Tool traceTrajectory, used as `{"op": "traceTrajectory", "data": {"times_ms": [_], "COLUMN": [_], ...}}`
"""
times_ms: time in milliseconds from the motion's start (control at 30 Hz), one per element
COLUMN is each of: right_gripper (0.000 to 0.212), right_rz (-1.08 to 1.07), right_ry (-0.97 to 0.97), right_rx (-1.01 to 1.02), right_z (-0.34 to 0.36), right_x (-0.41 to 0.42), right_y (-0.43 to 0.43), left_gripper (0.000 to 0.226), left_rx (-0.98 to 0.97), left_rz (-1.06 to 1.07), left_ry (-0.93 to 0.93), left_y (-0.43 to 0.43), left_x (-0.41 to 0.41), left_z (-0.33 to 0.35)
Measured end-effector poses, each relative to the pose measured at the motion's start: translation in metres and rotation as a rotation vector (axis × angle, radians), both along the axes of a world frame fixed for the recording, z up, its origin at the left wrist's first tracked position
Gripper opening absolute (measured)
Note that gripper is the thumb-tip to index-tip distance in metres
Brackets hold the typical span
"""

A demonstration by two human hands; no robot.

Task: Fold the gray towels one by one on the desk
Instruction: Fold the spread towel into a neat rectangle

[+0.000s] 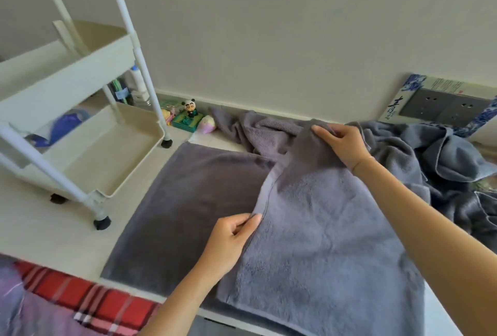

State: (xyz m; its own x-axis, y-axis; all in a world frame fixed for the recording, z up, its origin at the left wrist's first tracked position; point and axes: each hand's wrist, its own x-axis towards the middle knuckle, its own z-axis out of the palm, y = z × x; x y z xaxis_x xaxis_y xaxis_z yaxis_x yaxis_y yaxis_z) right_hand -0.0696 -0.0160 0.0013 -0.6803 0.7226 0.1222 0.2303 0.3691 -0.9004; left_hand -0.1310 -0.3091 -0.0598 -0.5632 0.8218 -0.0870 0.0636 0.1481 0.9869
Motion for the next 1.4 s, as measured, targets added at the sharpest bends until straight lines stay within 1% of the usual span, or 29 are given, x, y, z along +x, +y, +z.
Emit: {"op": "traceTrajectory", "data": {"times_ms": [67, 133, 233, 267, 367, 433, 467, 533, 567, 633, 700, 800, 867, 900, 933, 967, 1000, 1033, 1100, 1167, 1267, 1400], "right_gripper": [0.036, 0.030, 0.022, 0.024, 0.037, 0.042, 0.042, 0.032, 0.030, 0.029, 0.023, 0.023, 0.024, 0.026, 0.029, 0.033, 0.037, 0.040, 0.042, 0.050, 0.072, 0.076], "right_rz": [0.027, 0.066, 0.171, 0.199, 0.209, 0.202, 0.206, 0.215, 0.214, 0.200, 0.176, 0.161, 0.157, 0.140, 0.110, 0.074, 0.041, 0.014, -0.013, 0.021, 0.112, 0.134], "right_ry": [0.017, 0.034, 0.033, 0.023, -0.039, -0.101, -0.137, -0.210, -0.236, -0.281, -0.305, -0.281, -0.267, -0.275, -0.308, -0.356, -0.396, -0.394, -0.357, -0.425, -0.609, -0.693], "right_rx": [-0.004, -0.031, -0.023, -0.018, -0.031, -0.056, -0.055, -0.032, -0.017, 0.012, 0.024, 0.021, 0.021, 0.027, 0.067, 0.159, 0.266, 0.360, 0.461, 0.497, 0.554, 0.555], "right_z": [0.020, 0.036, 0.048, 0.046, 0.023, -0.006, -0.022, -0.053, -0.066, -0.088, -0.107, -0.118, -0.118, -0.121, -0.124, -0.129, -0.135, -0.142, -0.155, -0.168, -0.181, -0.181], "right_x": [-0.027, -0.058, -0.114, -0.134, -0.190, -0.218, -0.230, -0.247, -0.253, -0.265, -0.277, -0.292, -0.301, -0.306, -0.308, -0.306, -0.300, -0.291, -0.266, -0.240, -0.207, -0.172], "right_y": [-0.012, -0.026, -0.055, -0.065, -0.089, -0.102, -0.107, -0.116, -0.119, -0.125, -0.129, -0.131, -0.133, -0.134, -0.136, -0.139, -0.143, -0.147, -0.156, -0.158, -0.153, -0.138], "left_gripper": [0.039, 0.029, 0.028, 0.029, 0.028, 0.031, 0.039, 0.057, 0.060, 0.051, 0.043, 0.037, 0.020, 0.015, 0.020, 0.028, 0.036, 0.045, 0.055, 0.058, 0.063, 0.069], "left_rx": [0.012, 0.016, -0.022, -0.036, -0.123, -0.193, -0.240, -0.299, -0.319, -0.358, -0.396, -0.428, -0.486, -0.536, -0.573, -0.566, -0.539, -0.511, -0.508, -0.585, -0.725, -0.749], "left_rz": [0.038, 0.065, 0.111, 0.132, 0.216, 0.275, 0.302, 0.329, 0.344, 0.362, 0.345, 0.376, 0.422, 0.453, 0.482, 0.485, 0.451, 0.388, 0.259, 0.174, 0.086, 0.022], "left_ry": [-0.021, -0.047, -0.034, -0.034, -0.022, 0.032, 0.080, 0.167, 0.195, 0.254, 0.285, 0.312, 0.379, 0.444, 0.531, 0.640, 0.742, 0.837, 0.944, 0.950, 0.956, 0.961], "left_y": [-0.013, -0.025, -0.058, -0.072, -0.109, -0.130, -0.138, -0.152, -0.156, -0.160, -0.160, -0.162, -0.160, -0.157, -0.154, -0.149, -0.144, -0.136, -0.120, -0.107, -0.098, -0.090], "left_x": [-0.021, -0.038, -0.072, -0.085, -0.123, -0.145, -0.155, -0.171, -0.177, -0.189, -0.198, -0.201, -0.198, -0.196, -0.192, -0.187, -0.182, -0.177, -0.172, -0.172, -0.172, -0.152], "left_z": [0.017, 0.033, 0.040, 0.037, 0.020, 0.003, -0.007, -0.031, -0.041, -0.058, -0.069, -0.080, -0.084, -0.086, -0.087, -0.088, -0.089, -0.091, -0.098, -0.105, -0.118, -0.124]}}
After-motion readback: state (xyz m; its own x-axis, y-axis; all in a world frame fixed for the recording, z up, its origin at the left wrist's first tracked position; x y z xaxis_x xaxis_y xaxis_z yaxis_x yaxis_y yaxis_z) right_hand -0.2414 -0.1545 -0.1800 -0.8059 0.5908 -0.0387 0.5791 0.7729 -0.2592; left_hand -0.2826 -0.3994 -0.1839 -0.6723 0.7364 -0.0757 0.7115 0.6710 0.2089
